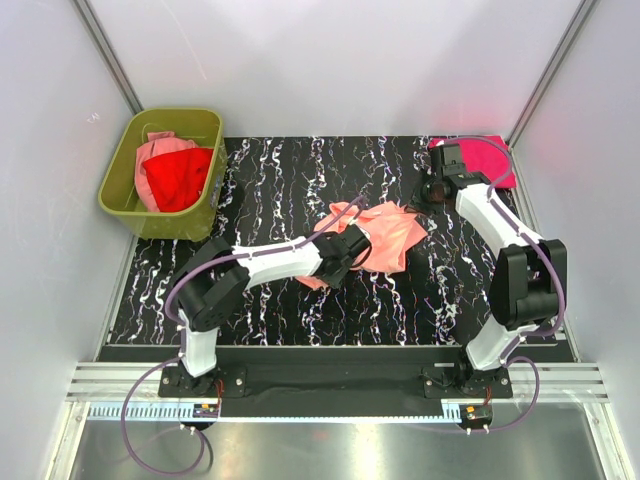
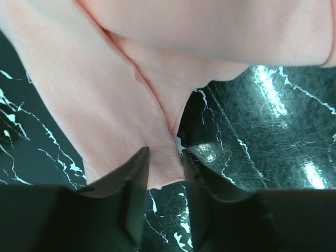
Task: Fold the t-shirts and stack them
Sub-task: Flatten the tshirt out
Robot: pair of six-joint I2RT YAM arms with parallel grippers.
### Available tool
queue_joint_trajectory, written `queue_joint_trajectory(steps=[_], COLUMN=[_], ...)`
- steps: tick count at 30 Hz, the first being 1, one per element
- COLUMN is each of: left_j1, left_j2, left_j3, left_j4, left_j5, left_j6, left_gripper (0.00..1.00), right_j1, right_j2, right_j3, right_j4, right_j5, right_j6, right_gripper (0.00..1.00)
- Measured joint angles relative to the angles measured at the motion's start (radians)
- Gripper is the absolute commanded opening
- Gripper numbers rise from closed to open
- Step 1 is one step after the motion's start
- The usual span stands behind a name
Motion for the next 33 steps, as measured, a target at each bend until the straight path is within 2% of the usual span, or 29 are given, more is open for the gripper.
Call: queue_joint_trajectory(steps=[1, 3, 4, 6, 12, 18, 22, 27, 33], left_j1=[-0.003, -0.006, -0.008, -0.010, -0.010, -0.010, -0.011, -0.010, -0.010], left_j2=[0.000, 0.000, 0.000, -0.001, -0.077, -0.340, -0.489, -0.571, -0.687], left_j3=[0.005, 0.012, 0.015, 0.027, 0.112, 0.298, 0.477, 0.694, 0.732], left_j4=[-0.003, -0.009, -0.013, -0.033, -0.143, -0.270, -0.386, -0.499, -0.512], left_j5=[-0.009, -0.024, -0.033, -0.049, -0.089, -0.196, -0.322, -0.468, -0.519], left_j6=[-0.002, -0.008, -0.009, -0.017, -0.031, -0.066, -0.078, -0.069, -0.014], left_gripper=[0.21, 0.13, 0.05, 0.00, 0.00, 0.00, 0.00, 0.00, 0.00], right_j1=[0.000, 0.000, 0.000, 0.000, 0.000, 0.000, -0.001, -0.001, -0.001], right_j2=[-0.002, -0.003, -0.003, -0.003, -0.019, -0.131, -0.268, -0.505, -0.752], right_j3=[0.000, 0.000, 0.000, 0.000, 0.019, 0.116, 0.230, 0.319, 0.288], right_j4=[0.000, 0.000, 0.000, -0.002, -0.042, -0.165, -0.230, -0.221, -0.137], right_j5=[0.000, 0.000, 0.000, 0.000, 0.004, 0.082, 0.160, 0.195, 0.212], right_j6=[0.000, 0.000, 0.000, 0.000, 0.000, -0.011, -0.021, -0.018, 0.014], right_gripper=[0.03, 0.03, 0.02, 0.02, 0.00, 0.00, 0.00, 0.00, 0.00])
